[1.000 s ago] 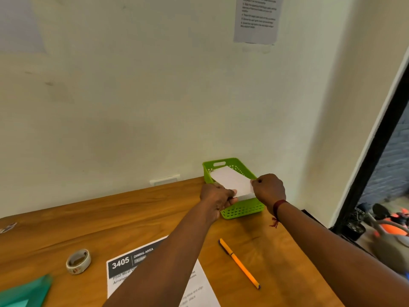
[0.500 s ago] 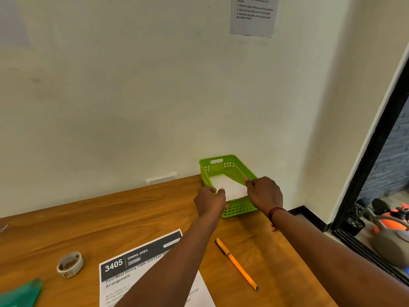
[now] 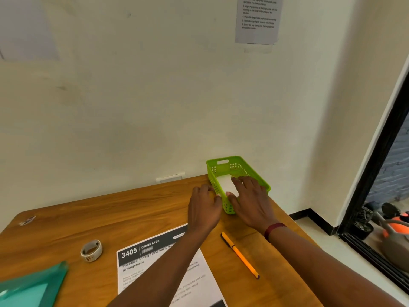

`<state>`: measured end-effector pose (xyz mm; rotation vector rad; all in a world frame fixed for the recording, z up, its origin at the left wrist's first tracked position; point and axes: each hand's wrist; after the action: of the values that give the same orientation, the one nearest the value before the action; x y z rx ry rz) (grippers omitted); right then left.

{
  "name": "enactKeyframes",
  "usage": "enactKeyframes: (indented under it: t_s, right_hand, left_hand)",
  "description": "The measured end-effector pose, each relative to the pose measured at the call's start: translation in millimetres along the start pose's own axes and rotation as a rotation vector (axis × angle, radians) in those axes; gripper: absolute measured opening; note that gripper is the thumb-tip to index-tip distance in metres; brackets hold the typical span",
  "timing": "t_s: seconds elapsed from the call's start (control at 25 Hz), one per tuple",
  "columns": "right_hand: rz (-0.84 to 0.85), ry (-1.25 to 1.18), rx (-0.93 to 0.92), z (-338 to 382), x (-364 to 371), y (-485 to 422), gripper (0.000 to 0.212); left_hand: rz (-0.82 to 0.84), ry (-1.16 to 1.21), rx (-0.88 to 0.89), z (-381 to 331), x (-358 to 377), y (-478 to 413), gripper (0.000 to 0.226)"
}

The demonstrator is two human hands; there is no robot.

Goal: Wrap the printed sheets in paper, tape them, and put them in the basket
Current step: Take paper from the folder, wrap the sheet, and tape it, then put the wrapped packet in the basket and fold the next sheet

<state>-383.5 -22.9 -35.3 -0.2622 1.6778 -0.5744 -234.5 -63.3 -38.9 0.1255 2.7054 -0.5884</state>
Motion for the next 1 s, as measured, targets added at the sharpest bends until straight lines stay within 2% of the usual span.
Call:
enactKeyframes:
  t_s: [0.08,0.2,0.4,0.48,0.56,0.72,1.0]
  right_hand:
    - [0.015,-0.049,-0.057,19,-11,15,0.064]
    - [0.058,-0.139,-0.142,50,-20,48,0.061]
    - [0.201,-0.190,-0.301,96,-17,117,0.071]
    - [0.299,-0.200,-0.388,113,-16,137,0.085]
    - [0.379,-0.200,-0.438,126,-16,153,0.105]
    - [0.457,-0.231,-0.385,147,-14,178,0.110]
    - [0.424,-0.227,-0.293,176,-20,203,0.103]
  left_hand:
    - [-0.005,-0.023,0.054,6,-24,19,0.027]
    - [0.011,-0.088,0.069,23,-65,57,0.028]
    - [-0.009,-0.243,-0.021,55,-124,128,0.030]
    - [-0.011,-0.331,-0.090,66,-142,153,0.039]
    - [0.058,-0.447,-0.150,74,-155,175,0.049]
    - [0.209,-0.593,-0.128,79,-172,197,0.058]
    - [0.243,-0.626,-0.117,86,-178,200,0.059]
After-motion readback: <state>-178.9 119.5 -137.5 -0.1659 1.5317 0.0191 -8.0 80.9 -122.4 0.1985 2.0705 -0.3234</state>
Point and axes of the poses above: each hand's wrist, its own y-axis away from the middle knuckle, its own x-axis out of the palm, z = x × y, and after that the axes turned 14 degrees about y, right-handed
